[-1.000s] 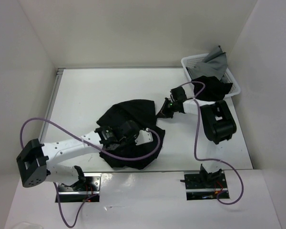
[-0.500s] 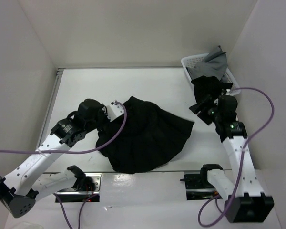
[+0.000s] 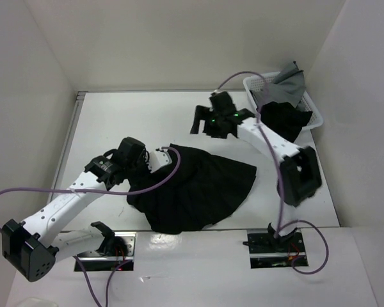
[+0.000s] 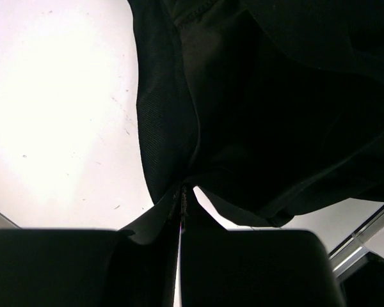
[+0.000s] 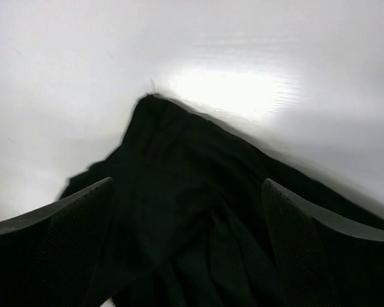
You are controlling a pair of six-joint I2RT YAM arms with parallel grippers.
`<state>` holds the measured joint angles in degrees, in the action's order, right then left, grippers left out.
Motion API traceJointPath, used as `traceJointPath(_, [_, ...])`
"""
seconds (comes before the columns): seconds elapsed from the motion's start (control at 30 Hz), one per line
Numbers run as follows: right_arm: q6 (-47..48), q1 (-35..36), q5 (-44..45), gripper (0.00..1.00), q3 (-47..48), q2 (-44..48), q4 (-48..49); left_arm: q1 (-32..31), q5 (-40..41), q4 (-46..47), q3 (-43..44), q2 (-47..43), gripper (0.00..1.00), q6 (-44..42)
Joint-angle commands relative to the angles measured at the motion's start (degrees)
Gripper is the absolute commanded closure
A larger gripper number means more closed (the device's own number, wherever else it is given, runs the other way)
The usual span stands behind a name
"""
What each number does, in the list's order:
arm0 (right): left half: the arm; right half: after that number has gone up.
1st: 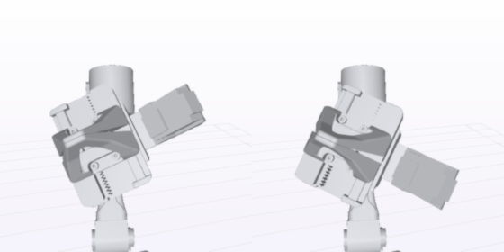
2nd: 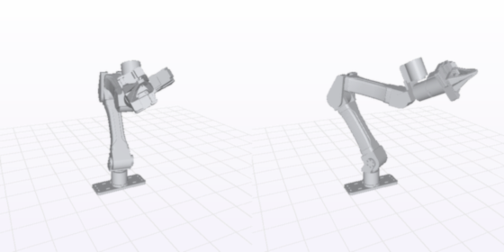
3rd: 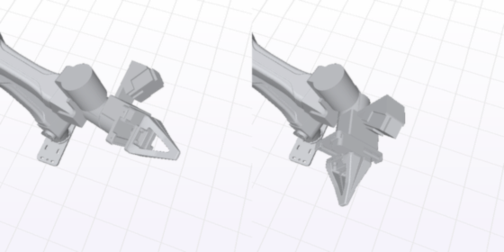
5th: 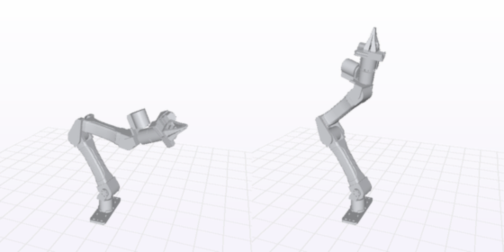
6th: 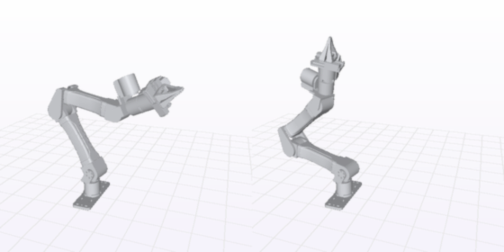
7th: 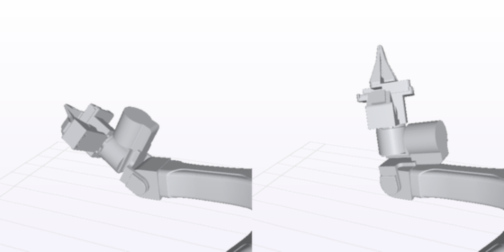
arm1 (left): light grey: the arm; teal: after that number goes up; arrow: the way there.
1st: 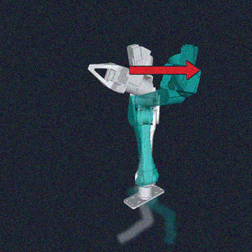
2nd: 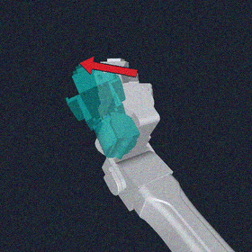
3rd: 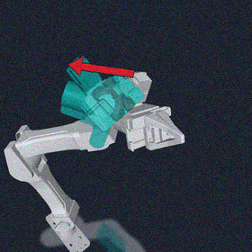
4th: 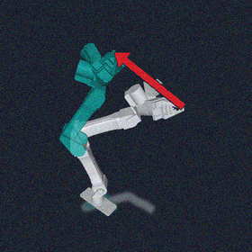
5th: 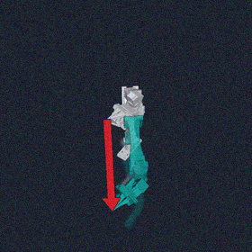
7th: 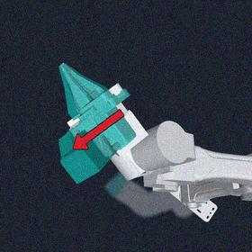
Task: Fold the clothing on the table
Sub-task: Flatten the skirt out
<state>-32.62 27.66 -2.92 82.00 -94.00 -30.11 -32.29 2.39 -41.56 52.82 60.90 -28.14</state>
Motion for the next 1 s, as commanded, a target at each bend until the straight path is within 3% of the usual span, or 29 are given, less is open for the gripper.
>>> traceJointPath(0.0, [6.2, 4.3, -2.8, 0.01, 6.1, -10.3, 1.3, 1.6, -2.1, 0.3, -0.7, 0.2, 1.00, 1.1])
traceJointPath(0.23, [13.5, 10.7, -5.4, 0.01, 9.3, -25.6, 2.1, 4.6, -5.6, 0.3, -3.5, 1.9, 1.00, 2.7])
traceJointPath(0.5, [14.0, 12.2, -5.8, 0.04, 11.2, -31.6, 5.3, 6.5, -6.3, 0.8, -3.5, 3.6, 1.00, 2.7])
traceJointPath(0.53, [14.7, 12.2, -4.5, 0.09, 12.5, -32.4, 3.9, 7.2, -6.3, 0.8, -3.5, 3.6, 1.00, 2.7])
traceJointPath(0.57, [14.7, 12.2, -3.9, 0.72, 12.5, -33.8, 3.4, 7.2, -6.3, 1.3, -3.5, 3.6, 1.00, 2.7])
traceJointPath(0.6, [13.8, 12.2, -2.6, 1.00, 13.2, -33.8, 2.9, 8.1, -6.8, 1.3, -3.5, 3.6, 1.00, 2.7])
traceJointPath(0.77, [9.2, 9.1, -2.7, 1.00, 5.0, -25.8, 9.8, 12.2, -4.3, 1.8, -0.4, 3.6, 1.00, 3.2])
traceJointPath(0.97, [-1.0, -4.0, -0.4, 1.00, -14.6, 6.5, 15.2, 16.6, -1.4, 1.9, 9.0, 1.8, 1.00, -3.4])
